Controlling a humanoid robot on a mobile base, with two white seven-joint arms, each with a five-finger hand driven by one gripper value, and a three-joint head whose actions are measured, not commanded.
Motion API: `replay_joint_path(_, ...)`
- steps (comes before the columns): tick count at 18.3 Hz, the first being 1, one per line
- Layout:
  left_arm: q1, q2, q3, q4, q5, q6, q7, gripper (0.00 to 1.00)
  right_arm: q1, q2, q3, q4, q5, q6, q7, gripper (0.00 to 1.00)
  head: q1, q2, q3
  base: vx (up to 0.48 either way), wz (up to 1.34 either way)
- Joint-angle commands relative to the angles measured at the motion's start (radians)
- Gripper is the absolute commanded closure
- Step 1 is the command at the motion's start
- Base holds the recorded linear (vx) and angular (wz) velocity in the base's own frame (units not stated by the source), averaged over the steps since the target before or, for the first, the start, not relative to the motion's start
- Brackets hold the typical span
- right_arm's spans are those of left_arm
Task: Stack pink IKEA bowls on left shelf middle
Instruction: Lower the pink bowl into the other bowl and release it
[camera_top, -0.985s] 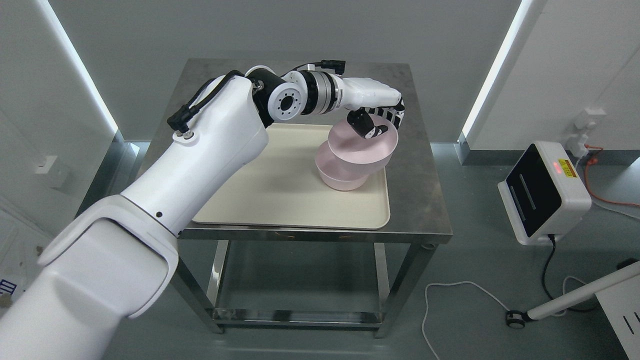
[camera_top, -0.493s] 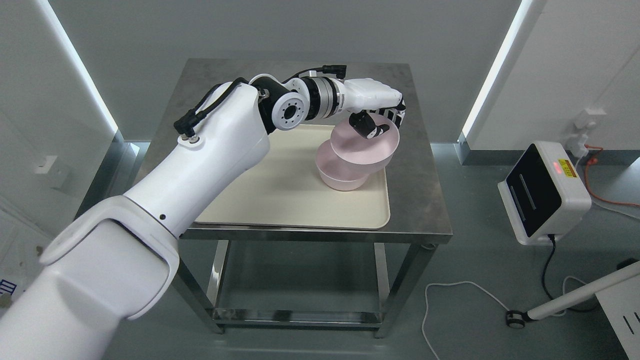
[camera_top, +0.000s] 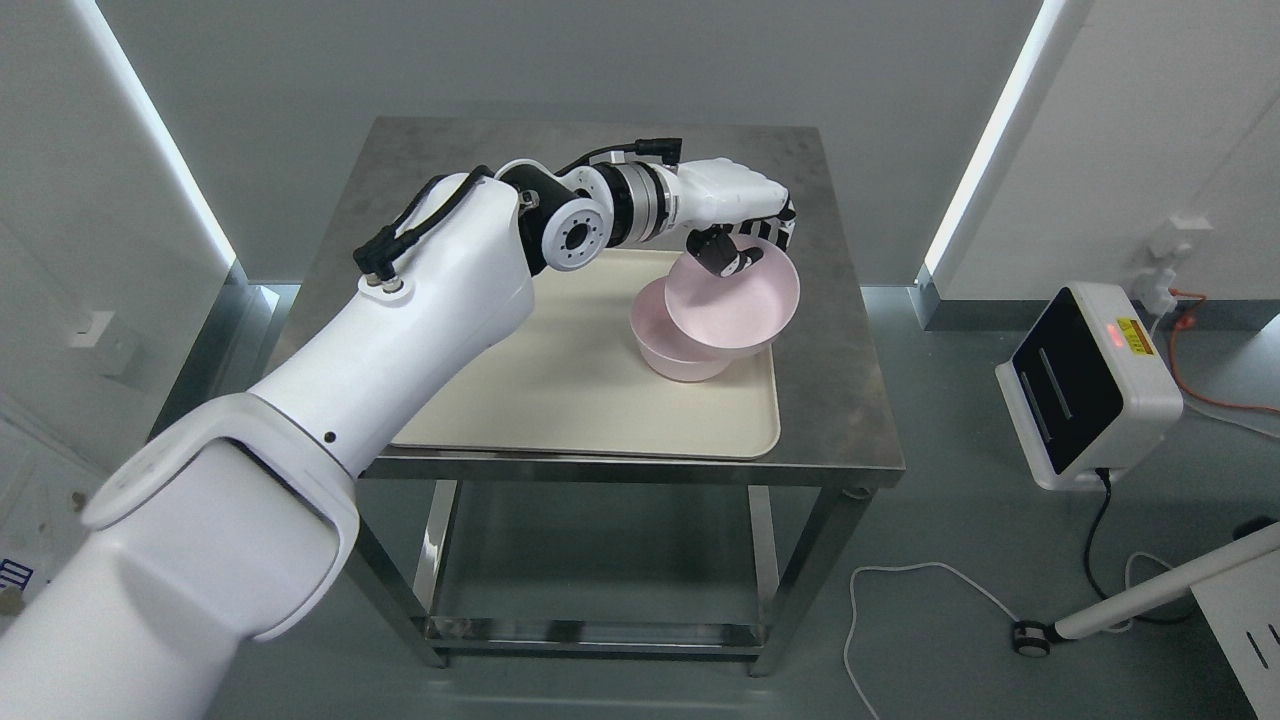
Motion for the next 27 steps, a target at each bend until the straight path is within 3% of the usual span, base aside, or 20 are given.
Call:
replay_joint_path(1, 0.0, 0.017, -0.019, 0.072, -0.008, 0.0, 0.008, 0.96, 0.023, -0.017, -0.011, -0.034, 0.0, -0.001, 0.0, 0.0, 0.0, 0.0, 0.0, 0.0, 0.0)
replay_joint_path(13, -0.001, 0.017, 0.035, 0.11, -0.019, 0.0, 0.013, 0.93, 0.023, -0.017, -0.011, -0.034, 0.0, -0.001, 0.0, 0.0, 0.0, 0.0, 0.0, 0.0, 0.0)
replay_joint_path(14, -0.001, 0.017, 0.036, 0.11, -0.022, 0.0, 0.014, 0.88, 0.023, -0.017, -0.011, -0.034, 0.0, 0.001, 0.0, 0.0, 0.0, 0.0, 0.0, 0.0, 0.0)
replay_joint_path(15, -0.001, 0.017, 0.038, 0.107, -0.027, 0.008, 0.013, 0.75, 0.023, -0.017, -0.011, -0.034, 0.0, -0.001, 0.0, 0.0, 0.0, 0.0, 0.0, 0.0, 0.0)
replay_joint_path(17, -0.001, 0.017, 0.039, 0.103, -0.039, 0.025, 0.014, 0.29, 0.023, -0.017, -0.011, -0.034, 0.0, -0.001, 0.0, 0.0, 0.0, 0.0, 0.0, 0.0, 0.0)
replay_joint_path(19, -0.001, 0.017, 0.053, 0.098, -0.059, 0.028, 0.014, 0.2, 0.023, -0.017, -0.011, -0.034, 0.0, -0.001, 0.0, 0.0, 0.0, 0.0, 0.0, 0.0, 0.0)
replay_joint_path(27, -0.036, 0.017, 0.115, 0.069, -0.082, 0.043, 0.009, 0.03, 0.023, -0.017, -0.012, -0.034, 0.0, -0.001, 0.0, 0.0, 0.0, 0.0, 0.0, 0.0, 0.0)
